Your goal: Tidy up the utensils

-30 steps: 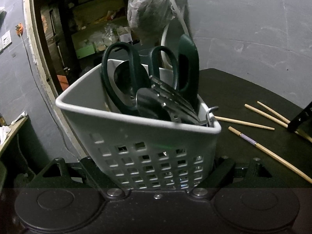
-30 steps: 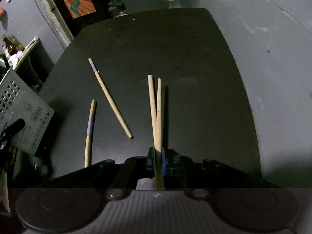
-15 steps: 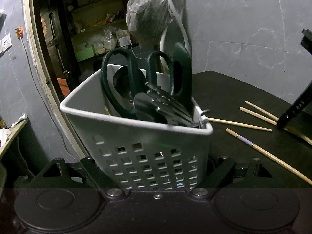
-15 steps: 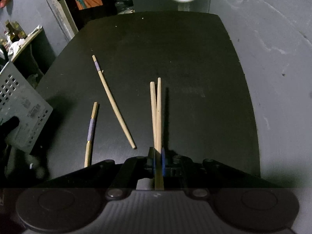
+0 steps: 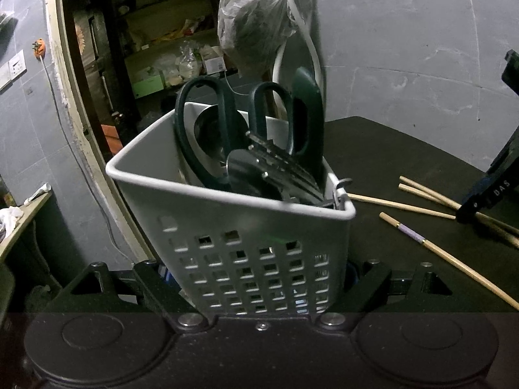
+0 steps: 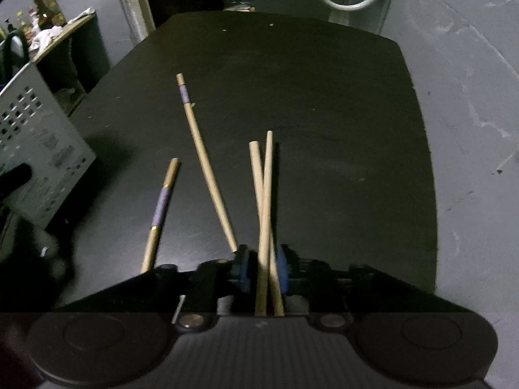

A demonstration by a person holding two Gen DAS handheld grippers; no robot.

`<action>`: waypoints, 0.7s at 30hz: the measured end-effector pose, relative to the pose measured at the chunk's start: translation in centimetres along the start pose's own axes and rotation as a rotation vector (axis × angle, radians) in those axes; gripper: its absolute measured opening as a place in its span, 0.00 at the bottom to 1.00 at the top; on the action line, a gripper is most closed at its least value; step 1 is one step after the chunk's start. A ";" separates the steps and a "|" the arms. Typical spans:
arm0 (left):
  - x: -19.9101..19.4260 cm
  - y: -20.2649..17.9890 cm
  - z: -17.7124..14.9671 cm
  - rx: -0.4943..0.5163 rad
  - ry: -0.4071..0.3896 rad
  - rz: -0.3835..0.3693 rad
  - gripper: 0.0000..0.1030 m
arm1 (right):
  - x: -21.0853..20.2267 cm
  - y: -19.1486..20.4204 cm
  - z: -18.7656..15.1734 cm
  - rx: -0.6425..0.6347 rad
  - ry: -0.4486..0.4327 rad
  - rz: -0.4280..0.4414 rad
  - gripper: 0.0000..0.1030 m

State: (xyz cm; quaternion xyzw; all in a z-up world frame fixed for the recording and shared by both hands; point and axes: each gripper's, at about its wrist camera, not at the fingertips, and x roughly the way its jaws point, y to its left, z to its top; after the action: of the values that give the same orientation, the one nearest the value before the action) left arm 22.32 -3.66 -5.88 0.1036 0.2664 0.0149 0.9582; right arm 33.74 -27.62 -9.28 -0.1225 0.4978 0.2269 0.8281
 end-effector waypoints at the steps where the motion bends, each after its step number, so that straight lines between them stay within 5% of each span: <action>1: 0.0 0.0 0.0 -0.001 0.001 0.001 0.85 | 0.0 0.1 -0.1 -0.003 0.001 0.003 0.31; 9: 0.0 0.1 -0.1 0.002 0.002 0.000 0.86 | -0.4 -0.1 -0.5 -0.009 0.007 0.011 0.49; 11: 0.1 0.1 -0.1 0.003 0.002 0.000 0.86 | -0.3 -0.1 -0.3 -0.017 0.017 0.005 0.45; 13: 0.1 0.1 -0.1 0.002 0.002 -0.001 0.86 | -0.4 -0.2 -0.2 -0.021 0.019 -0.003 0.14; 21: 0.2 0.1 -0.2 -0.002 0.007 -0.003 0.85 | -1.0 -0.4 -1.3 0.030 0.028 -0.010 0.14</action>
State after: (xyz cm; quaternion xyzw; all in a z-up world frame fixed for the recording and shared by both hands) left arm 22.45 -3.54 -6.12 0.1021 0.2699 0.0142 0.9573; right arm 32.50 -28.75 -9.02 -0.1157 0.5119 0.2134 0.8240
